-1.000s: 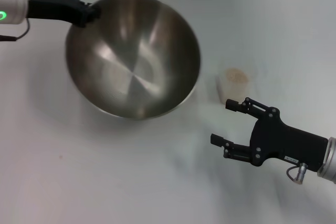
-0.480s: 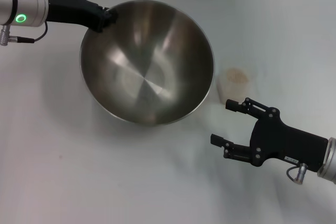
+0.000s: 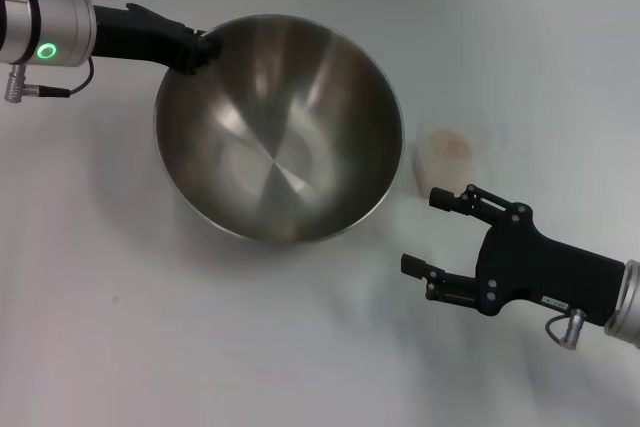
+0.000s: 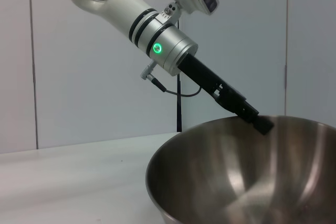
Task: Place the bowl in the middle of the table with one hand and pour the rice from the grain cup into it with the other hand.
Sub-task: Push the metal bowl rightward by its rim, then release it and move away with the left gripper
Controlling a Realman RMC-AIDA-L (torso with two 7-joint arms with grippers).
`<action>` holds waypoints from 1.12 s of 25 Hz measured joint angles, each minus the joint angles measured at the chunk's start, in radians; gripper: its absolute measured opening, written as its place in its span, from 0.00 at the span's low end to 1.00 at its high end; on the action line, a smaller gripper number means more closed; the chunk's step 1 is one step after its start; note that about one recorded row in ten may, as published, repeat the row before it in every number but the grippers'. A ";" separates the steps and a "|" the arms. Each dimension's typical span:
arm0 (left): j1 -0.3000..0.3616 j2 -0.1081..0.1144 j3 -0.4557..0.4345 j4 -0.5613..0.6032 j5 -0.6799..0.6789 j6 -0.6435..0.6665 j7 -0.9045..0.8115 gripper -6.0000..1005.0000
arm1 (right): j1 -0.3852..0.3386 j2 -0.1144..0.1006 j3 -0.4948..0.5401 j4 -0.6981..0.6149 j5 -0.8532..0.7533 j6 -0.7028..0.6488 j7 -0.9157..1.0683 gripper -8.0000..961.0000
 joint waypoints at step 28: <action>0.014 -0.003 -0.002 -0.034 -0.004 -0.050 -0.005 0.35 | -0.004 0.000 0.000 0.000 0.000 -0.008 0.000 0.86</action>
